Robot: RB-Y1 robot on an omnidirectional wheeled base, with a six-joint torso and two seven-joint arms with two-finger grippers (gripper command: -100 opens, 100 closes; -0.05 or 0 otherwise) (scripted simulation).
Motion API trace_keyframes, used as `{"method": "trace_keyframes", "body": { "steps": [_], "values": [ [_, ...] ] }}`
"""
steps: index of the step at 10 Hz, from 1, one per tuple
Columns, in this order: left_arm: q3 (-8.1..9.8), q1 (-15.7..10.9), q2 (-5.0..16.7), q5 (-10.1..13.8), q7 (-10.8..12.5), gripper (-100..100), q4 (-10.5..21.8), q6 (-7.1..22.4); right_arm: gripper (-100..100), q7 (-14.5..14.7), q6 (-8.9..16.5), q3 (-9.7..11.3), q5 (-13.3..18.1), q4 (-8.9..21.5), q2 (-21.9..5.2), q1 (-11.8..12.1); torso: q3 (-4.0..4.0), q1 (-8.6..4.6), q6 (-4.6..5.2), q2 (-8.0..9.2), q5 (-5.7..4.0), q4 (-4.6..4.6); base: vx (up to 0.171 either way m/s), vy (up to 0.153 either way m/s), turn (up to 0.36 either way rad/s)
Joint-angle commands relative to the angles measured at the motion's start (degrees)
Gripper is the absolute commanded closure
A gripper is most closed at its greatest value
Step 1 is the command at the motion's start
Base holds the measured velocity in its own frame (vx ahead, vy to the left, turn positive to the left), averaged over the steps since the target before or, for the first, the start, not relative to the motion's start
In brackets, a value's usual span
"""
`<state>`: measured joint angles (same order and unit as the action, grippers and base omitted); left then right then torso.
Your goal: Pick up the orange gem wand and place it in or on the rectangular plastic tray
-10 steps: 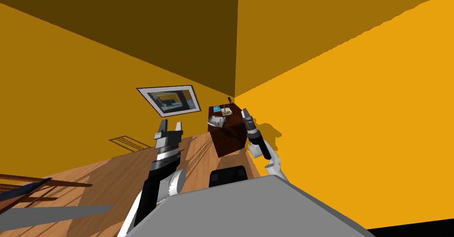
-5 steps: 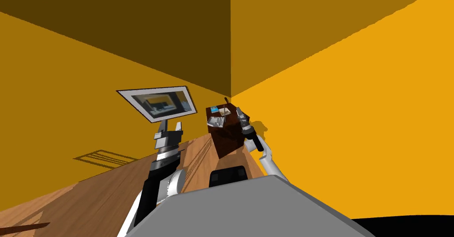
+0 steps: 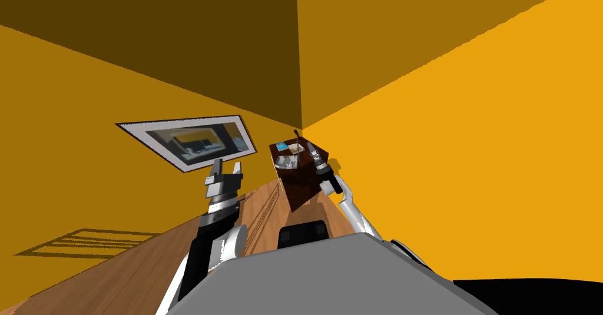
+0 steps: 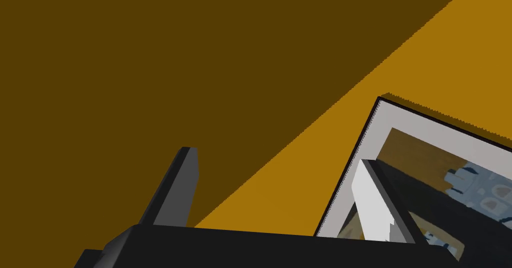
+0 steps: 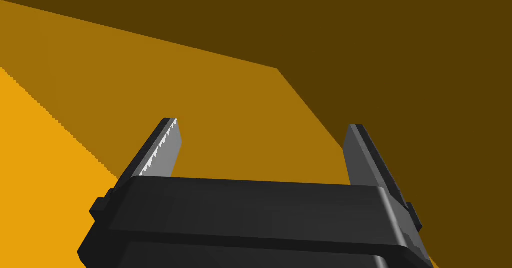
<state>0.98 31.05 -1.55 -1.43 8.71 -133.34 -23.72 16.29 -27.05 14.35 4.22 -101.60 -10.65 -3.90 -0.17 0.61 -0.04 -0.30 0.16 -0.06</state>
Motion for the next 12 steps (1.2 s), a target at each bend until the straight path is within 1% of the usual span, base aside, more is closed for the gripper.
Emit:
{"method": "trace_keyframes", "body": {
  "steps": [1,2,3,4,5,6,7,8,9,10,11,12],
  "values": [
    [0.0,0.0,0.0,0.0,0.0,0,0.0,0.0,-100,1.49,1.02,0.57,0.08,2.86,-0.23,-2.86,0.0,0.0,0.0,0.0,0.0,0.0,0.005,0.182,-0.273],
    [0.0,0.01,0.0,0.0,0.0,0,0.0,0.0,-100,1.49,1.02,0.57,0.08,3.93,-0.23,-3.86,-0.03,0.09,0.03,-0.05,0.01,-0.01,-0.006,0.164,-0.206],
    [0.0,0.0,0.0,0.0,0.0,0,0.0,0.0,-100,2.94,1.84,1.03,0.15,6.03,-0.43,-6.11,-0.03,0.01,0.02,-0.04,0.01,-0.01,0.003,0.167,-0.339],
    [0.01,0.01,0.0,0.0,0.0,0,0.0,0.0,-100,2.94,1.84,1.03,0.15,7.13,-0.43,-6.76,-0.04,0.03,0.04,-0.07,0.0,-0.02,-0.023,0.161,-0.174],
    [0.0,0.0,0.0,0.0,0.0,0,0.0,0.0,-100,4.51,2.68,1.4,0.19,9.19,-0.68,-8.88,-0.02,0.0,0.0,-0.02,0.0,-0.01,-0.049,0.17,-0.32],
    [0.0,0.01,0.0,0.0,0.0,0,0.0,0.0,-100,4.51,2.68,1.4,0.19,10.37,-0.68,-9.59,0.02,0.03,0.04,0.05,0.0,0.01,-0.03,0.165,-0.187],
    [0.0,0.0,0.0,0.0,0.0,0,0.0,0.0,-100,6.18,3.52,1.69,0.2,12.59,-1.0,-11.95,0.0,0.01,0.0,0.0,0.0,0.0,-0.005,0.198,-0.327],
    [0.0,0.01,0.0,0.0,0.0,0,0.0,0.0,-100,6.18,3.52,1.69,0.2,13.62,-1.0,-12.33,-0.05,0.12,0.04,-0.08,0.02,-0.02,0.004,0.179,-0.173],
    [0.0,0.0,0.0,0.0,0.0,0,0.0,0.0,-100,7.96,4.37,1.89,0.18,15.85,-1.4,-14.68,-0.08,0.07,-0.01,-0.15,0.02,-0.03,0.006,0.185,-0.319],
    [0.0,0.01,0.0,0.0,0.0,0,0.0,0.0,-100,7.96,4.37,1.89,0.18,16.86,-1.4,-14.96,-0.11,0.09,0.04,-0.18,0.02,-0.04,-0.007,0.153,-0.157],
    [0.0,0.0,0.0,0.0,0.0,0,0.0,0.0,-100,9.83,5.22,2.0,0.13,19.11,-1.88,-17.28,-0.1,-0.02,-0.01,-0.18,0.0,-0.04,0.001,0.17,-0.293],
    [0.0,0.01,0.0,0.0,0.0,0,0.0,0.0,-100,9.83,5.22,2.0,0.13,20.08,-1.88,-17.49,-0.12,0.02,0.04,-0.2,0.0,-0.05,-0.002,0.169,-0.159]
  ]
}}
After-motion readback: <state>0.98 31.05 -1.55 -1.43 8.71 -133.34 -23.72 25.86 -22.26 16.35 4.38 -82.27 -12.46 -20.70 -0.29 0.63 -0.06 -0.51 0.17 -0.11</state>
